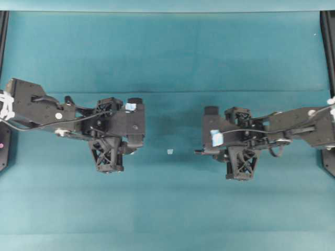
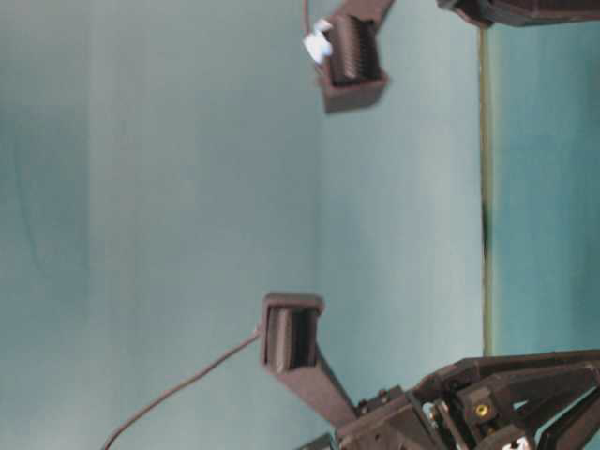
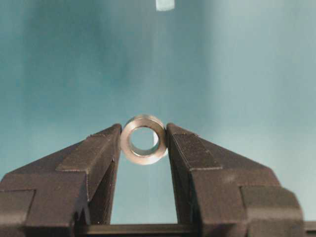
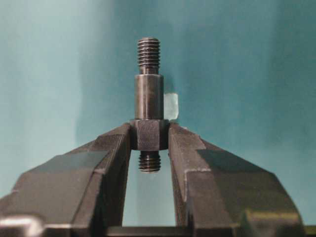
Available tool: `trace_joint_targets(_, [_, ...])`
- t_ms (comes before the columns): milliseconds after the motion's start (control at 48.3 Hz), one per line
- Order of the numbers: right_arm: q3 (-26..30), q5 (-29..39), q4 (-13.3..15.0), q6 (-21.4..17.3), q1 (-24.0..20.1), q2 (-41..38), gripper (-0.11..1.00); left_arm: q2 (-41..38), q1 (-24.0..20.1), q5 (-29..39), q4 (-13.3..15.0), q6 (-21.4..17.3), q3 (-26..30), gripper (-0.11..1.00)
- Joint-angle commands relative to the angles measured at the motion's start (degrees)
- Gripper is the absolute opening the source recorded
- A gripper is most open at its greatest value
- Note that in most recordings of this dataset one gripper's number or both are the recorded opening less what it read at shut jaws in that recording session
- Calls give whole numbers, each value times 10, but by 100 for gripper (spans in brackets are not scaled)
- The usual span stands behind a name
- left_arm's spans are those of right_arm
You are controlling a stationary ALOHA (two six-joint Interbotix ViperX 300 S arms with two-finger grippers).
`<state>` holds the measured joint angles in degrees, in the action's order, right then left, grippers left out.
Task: Insert the washer onto the shaft with both hands.
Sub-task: 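Lift washer and shaft and bring them toward each other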
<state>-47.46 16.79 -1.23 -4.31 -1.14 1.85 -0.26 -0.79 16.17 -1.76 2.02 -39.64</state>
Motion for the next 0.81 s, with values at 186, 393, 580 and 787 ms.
trace_joint_targets(186, [-40,-81,-2,-45,-4,49,0,20,9,-33,-1,0,-9,35])
trace_joint_targets(393, [-63,-140,-2,-52,-8,62,0,28,15,-111,0,1,-25,35])
trace_joint_targets(580, [-76,-183,-2,-52,-11,65,0,38,17,-171,0,1,-41,35])
trace_joint_targets(787, [-99,-244,-2,-53,-18,66,0,52,18,-241,0,2,-68,35])
